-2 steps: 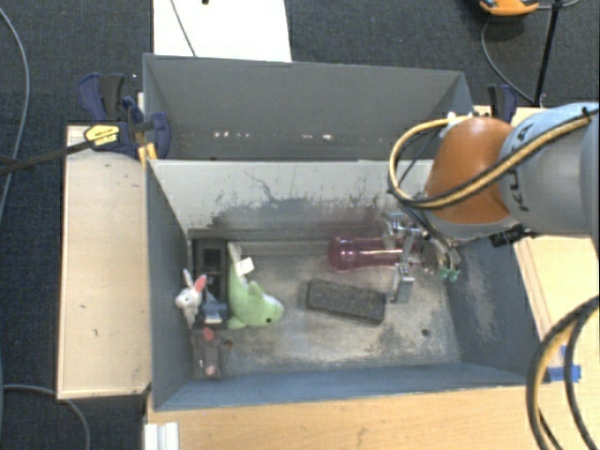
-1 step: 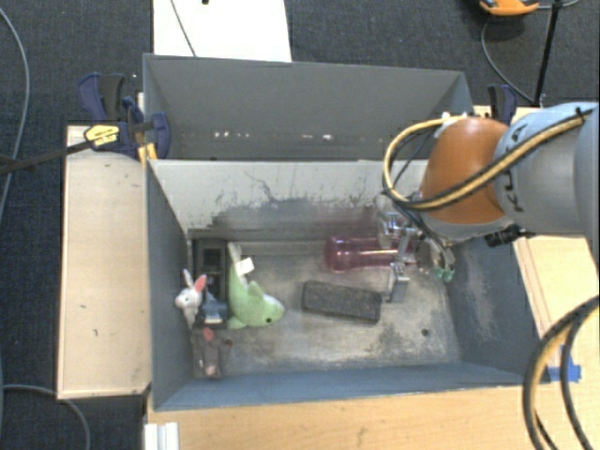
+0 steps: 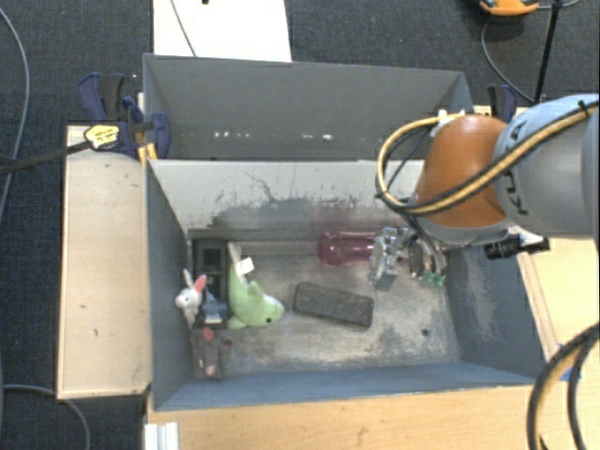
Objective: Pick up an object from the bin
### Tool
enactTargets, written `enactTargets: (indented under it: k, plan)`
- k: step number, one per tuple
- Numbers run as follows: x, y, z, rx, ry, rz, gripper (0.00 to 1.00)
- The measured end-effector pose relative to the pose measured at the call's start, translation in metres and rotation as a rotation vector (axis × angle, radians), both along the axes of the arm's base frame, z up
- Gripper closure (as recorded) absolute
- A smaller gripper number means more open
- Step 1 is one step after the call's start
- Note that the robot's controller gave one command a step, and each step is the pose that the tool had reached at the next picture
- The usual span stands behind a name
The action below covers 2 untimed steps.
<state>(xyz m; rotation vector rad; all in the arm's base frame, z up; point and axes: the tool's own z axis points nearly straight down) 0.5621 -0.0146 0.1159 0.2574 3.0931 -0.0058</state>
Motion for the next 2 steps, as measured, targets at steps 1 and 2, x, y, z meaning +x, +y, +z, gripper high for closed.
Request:
enactTargets:
  k: [1, 2]
  plan:
    - [0.0000, 0.0000, 0.0000, 0.000, 0.000, 0.002, 0.00]
    - [0.0000, 0.0000, 0.0000, 0.000, 0.000, 0.004, 0.00]
